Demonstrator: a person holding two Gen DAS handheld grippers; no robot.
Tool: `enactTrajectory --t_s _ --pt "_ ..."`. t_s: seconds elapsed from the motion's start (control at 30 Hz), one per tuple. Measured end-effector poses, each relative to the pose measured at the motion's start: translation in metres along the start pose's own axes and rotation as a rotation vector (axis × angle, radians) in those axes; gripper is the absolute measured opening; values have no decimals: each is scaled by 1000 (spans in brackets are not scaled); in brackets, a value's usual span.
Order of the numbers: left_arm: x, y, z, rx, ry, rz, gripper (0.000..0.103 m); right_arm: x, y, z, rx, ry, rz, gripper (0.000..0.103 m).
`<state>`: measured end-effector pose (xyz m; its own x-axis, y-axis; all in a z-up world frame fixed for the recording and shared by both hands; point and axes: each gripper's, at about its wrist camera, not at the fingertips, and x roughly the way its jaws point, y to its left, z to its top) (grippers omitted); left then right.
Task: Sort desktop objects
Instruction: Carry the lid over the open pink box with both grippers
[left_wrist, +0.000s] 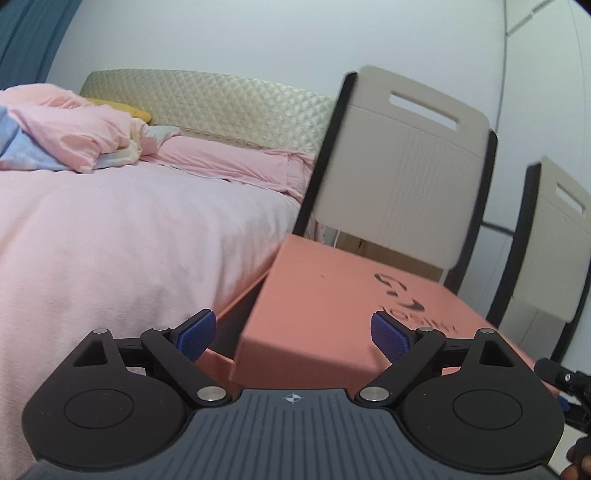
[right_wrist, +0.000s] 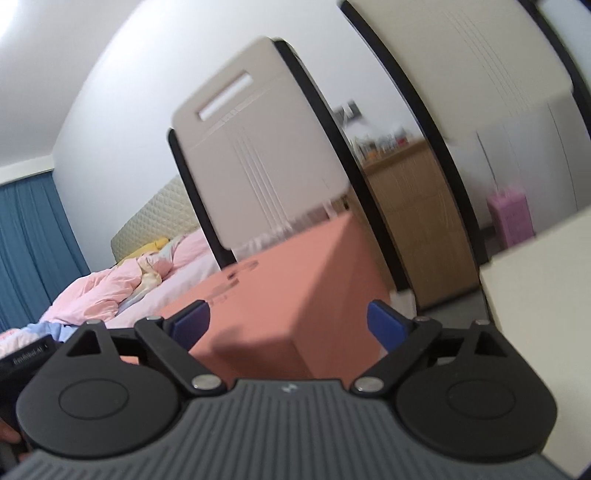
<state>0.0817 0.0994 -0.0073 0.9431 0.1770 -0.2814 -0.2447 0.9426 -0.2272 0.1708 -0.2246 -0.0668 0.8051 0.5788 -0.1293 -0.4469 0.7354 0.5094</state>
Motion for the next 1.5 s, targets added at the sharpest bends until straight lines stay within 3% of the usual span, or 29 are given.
enactTrajectory --t_s 0.1,0.43,0.77,0.97,1.2,1.5 --pt "0 -8 -4 38 -7 5 94 -4 -10 0 34 15 21 85" --pt "2 -2 -7 6 7 -16 96 -5 -13 2 66 12 40 71" --pt "2 -4 -9 15 6 -40 97 -4 -6 -2 125 38 47 71" --pt "5 8 -3 -46 7 16 98 -3 9 -5 111 71 67 70" --pt "19 15 8 -28 18 74 98 0 29 -8 82 73 91 70" --pt "24 13 11 9 43 55 99 9 33 -9 69 55 79 76"
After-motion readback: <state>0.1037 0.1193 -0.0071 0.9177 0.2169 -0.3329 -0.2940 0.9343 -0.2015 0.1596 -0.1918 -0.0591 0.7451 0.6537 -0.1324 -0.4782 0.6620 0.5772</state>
